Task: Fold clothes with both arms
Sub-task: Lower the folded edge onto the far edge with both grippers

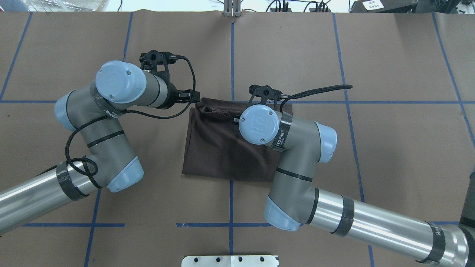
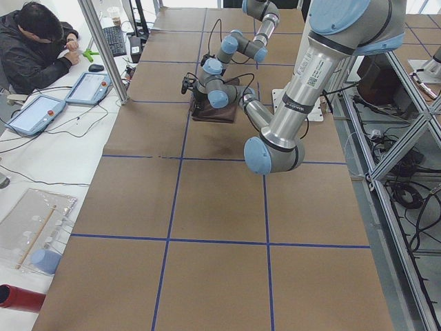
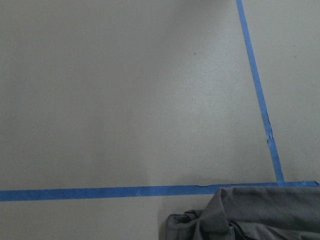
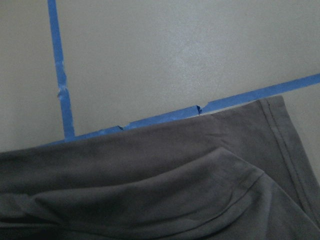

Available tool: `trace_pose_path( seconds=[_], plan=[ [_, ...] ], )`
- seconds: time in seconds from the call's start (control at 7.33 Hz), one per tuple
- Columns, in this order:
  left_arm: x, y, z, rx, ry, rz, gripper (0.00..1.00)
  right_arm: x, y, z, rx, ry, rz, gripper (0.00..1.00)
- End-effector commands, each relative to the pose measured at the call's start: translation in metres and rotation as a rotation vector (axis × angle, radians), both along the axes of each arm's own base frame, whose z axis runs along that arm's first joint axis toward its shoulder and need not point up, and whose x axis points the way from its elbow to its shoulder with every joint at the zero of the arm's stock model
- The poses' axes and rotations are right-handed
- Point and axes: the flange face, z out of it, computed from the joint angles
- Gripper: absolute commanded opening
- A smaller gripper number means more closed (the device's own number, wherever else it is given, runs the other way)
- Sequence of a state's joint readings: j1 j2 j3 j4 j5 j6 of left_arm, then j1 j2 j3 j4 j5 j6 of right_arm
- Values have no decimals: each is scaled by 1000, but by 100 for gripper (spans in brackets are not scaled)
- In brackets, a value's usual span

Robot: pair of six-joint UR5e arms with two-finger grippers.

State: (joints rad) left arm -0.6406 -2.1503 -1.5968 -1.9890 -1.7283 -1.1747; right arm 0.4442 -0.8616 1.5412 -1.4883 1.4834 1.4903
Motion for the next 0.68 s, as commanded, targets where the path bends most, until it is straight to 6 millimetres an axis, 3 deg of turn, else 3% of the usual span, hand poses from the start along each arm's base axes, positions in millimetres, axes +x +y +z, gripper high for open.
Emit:
trace_pose_path(
  seconds=[0.0, 0.27, 0.55],
  plan=[
    [0, 0, 1, -2, 0, -1, 100, -6, -4, 16, 46, 71, -67, 100],
    [0, 0, 1, -3, 1, -2, 100, -1, -36, 48, 14, 137, -31, 100],
    [0, 1, 0, -5, 3, -2, 100, 36, -102, 84, -16, 218, 36, 100]
  ],
)
